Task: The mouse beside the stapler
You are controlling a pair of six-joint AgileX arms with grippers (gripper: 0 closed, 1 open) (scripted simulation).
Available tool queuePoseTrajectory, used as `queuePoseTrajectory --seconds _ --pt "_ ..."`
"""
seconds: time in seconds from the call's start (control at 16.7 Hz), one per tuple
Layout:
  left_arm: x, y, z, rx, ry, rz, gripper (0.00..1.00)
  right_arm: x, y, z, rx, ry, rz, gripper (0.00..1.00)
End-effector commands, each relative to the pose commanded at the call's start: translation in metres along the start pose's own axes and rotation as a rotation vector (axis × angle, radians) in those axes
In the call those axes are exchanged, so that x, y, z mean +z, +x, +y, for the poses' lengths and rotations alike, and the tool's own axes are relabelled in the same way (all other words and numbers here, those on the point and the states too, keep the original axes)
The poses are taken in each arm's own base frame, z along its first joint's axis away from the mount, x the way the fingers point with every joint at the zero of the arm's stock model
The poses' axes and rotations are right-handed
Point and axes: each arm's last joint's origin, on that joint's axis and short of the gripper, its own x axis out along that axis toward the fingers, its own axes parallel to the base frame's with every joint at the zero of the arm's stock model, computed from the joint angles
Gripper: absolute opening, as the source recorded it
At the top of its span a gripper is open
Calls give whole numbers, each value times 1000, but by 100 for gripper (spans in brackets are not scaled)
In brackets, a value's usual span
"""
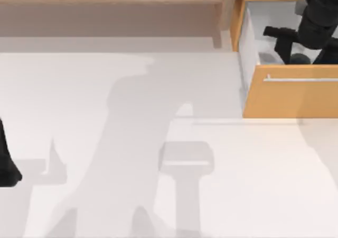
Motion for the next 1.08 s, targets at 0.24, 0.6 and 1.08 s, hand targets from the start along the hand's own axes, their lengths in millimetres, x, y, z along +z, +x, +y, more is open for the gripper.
queuePoseTrajectory --seconds 0.24,0.6,1.08 --pt "0 0 0 0 0 0 100 -9 -42 -11 39 -99 -60 0" --pt "0 0 0 0 0 0 100 -17 -119 -73 93 -220 -270 0" --pt "0 0 0 0 0 0 100 -66 -131 -210 -19 -292 -306 0"
